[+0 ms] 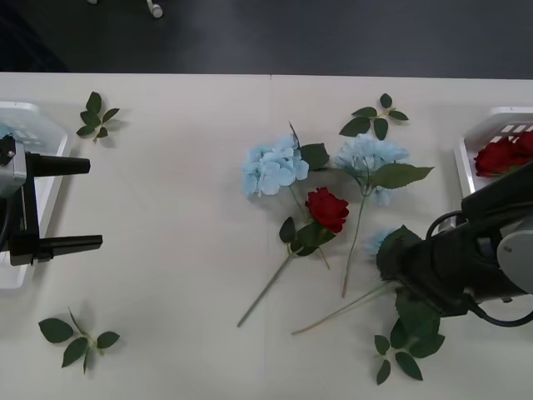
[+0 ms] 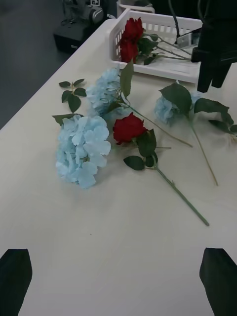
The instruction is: Put the red flowers into the right box and the blue flowers into the left box
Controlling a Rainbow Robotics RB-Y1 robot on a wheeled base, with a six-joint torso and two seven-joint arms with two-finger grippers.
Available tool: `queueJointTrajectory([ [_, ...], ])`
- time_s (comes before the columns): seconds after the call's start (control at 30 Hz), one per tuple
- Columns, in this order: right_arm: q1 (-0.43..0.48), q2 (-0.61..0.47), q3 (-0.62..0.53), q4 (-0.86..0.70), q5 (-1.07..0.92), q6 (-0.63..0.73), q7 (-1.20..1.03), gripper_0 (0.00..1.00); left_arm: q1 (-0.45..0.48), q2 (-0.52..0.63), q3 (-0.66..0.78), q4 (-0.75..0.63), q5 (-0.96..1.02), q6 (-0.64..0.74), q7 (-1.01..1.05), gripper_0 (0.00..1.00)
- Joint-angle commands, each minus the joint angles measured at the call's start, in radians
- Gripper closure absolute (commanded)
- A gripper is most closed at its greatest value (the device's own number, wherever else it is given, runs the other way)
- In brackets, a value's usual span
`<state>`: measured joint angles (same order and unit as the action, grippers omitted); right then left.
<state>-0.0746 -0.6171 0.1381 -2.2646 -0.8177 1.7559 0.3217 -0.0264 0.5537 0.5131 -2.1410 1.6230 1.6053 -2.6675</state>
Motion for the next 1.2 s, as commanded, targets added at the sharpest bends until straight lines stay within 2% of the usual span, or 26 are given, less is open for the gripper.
queueJointTrajectory([
  [0.03,0.013,-0.049,-0.003,-0.007,0.009,-0.004,-0.027,0.53,0.028,0.02,0.016,-0.005,0.001,-0.013,-0.011,0.0],
  [0.3,0.055,-0.055,0.048,0.074,0.029,-0.13,-0.05,0.53,0.028,0.02,0.016,-0.005,0.001,-0.013,-0.011,0.0],
  [0.57,0.093,-0.055,0.123,0.082,0.071,-0.246,-0.087,0.53,0.028,0.02,0.016,-0.005,0.001,-0.013,-0.011,0.0],
  [0.9,0.102,-0.012,0.219,0.143,0.213,-0.331,-0.127,0.53,0.028,0.02,0.016,-0.005,0.001,-0.013,-0.011,0.0],
  [1.2,0.099,0.034,0.244,0.165,0.258,-0.349,-0.141,0.53,0.028,0.02,0.016,-0.005,0.001,-0.013,-0.011,0.0],
])
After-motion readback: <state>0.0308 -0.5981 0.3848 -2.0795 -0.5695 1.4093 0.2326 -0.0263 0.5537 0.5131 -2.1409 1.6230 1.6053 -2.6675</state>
